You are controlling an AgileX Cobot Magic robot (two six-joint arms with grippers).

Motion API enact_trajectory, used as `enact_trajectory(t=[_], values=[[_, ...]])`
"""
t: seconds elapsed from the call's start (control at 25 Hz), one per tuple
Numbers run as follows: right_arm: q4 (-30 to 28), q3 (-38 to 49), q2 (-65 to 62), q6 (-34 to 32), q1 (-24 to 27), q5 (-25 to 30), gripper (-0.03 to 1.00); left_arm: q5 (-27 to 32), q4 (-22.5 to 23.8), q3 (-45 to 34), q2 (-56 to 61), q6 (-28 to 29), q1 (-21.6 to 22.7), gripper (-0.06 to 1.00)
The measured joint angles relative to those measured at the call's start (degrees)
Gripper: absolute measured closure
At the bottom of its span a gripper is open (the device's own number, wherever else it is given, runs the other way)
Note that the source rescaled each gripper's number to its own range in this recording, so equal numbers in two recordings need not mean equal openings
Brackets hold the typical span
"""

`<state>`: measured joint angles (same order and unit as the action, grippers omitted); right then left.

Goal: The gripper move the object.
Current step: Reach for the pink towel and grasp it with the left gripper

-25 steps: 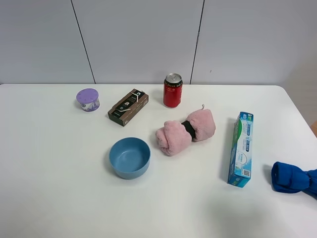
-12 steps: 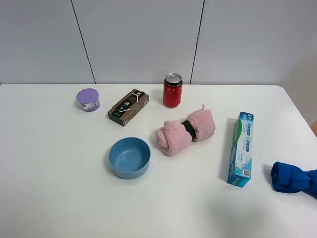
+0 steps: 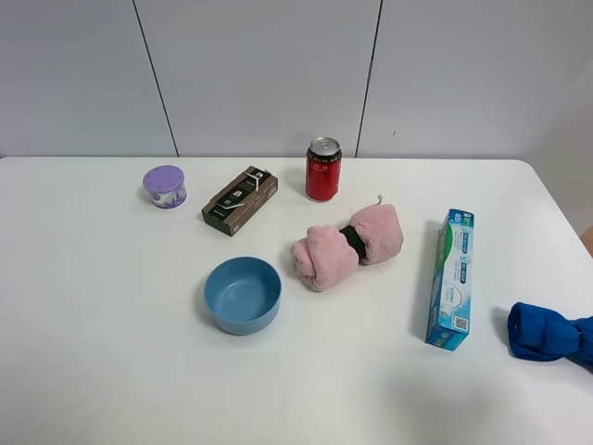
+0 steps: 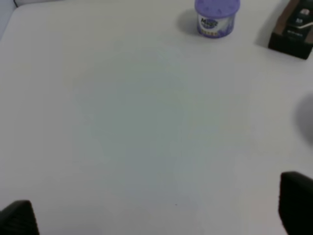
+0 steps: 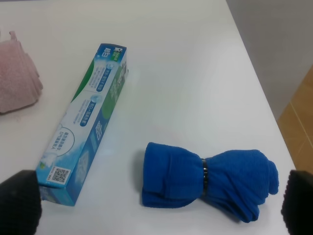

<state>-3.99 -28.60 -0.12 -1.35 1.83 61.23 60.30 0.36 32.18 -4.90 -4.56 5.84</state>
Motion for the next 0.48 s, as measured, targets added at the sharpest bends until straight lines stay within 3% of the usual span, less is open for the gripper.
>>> enact_trajectory(t=[0.2,0.48], values=[[0.00,0.00,0.00,0.00,0.00,0.00,-0.03,-0.06,-3.91,6.22,-13.78,-4.18,0.00,-0.06],[0.00,0.00,0.00,0.00,0.00,0.00,-0.03,-3.36,-5.91,17.17,-38.76,-8.25,-0.08,-0.06]])
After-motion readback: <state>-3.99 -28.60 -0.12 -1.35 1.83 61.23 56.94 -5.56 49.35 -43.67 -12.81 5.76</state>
